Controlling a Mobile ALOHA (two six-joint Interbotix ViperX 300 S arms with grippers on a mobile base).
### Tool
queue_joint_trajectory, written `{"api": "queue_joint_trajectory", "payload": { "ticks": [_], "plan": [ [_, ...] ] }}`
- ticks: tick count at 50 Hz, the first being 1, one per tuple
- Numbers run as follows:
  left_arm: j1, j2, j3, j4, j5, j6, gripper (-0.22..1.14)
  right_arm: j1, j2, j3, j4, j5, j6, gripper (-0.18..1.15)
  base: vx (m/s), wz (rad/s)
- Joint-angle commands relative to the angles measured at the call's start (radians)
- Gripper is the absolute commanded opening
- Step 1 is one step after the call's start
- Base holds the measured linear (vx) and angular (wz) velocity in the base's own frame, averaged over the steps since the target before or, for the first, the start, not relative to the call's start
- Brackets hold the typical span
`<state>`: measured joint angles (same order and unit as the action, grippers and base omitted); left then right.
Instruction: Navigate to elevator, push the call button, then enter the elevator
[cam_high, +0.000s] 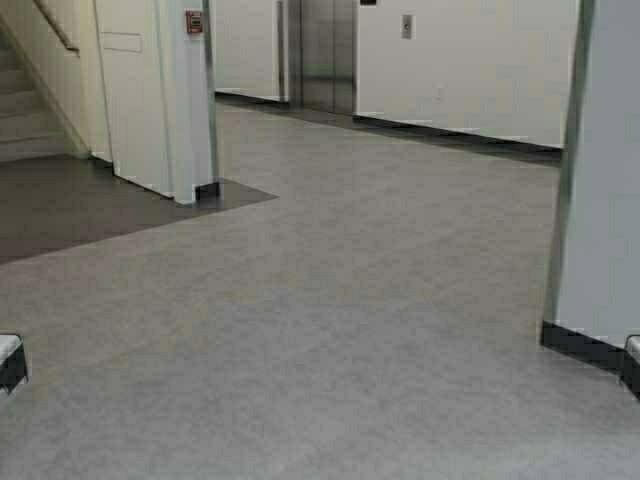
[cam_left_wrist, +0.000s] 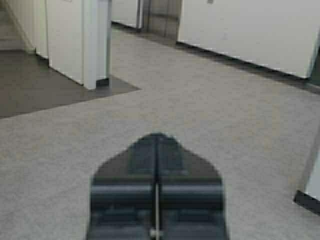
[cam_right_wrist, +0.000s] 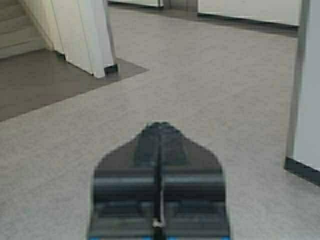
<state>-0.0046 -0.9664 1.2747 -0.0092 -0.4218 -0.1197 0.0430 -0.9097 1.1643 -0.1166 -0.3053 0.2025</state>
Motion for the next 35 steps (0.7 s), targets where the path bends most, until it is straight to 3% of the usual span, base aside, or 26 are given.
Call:
{"api": "queue_joint_trajectory", "payload": {
  "ticks": [1,35],
  "plan": [
    [-0.002,0.028,-0.026,-0.002,-0.005,-0.005,0.02,0.002,0.002,-0.017,-0.003,0.009,0.000,0.05,0.83,0.09],
    [-0.003,0.051,-0.029,0.006,-0.002,-0.038,0.02,0.000,0.002,-0.015,-0.029,0.014,-0.021,0.05,0.87,0.05]
  ]
}}
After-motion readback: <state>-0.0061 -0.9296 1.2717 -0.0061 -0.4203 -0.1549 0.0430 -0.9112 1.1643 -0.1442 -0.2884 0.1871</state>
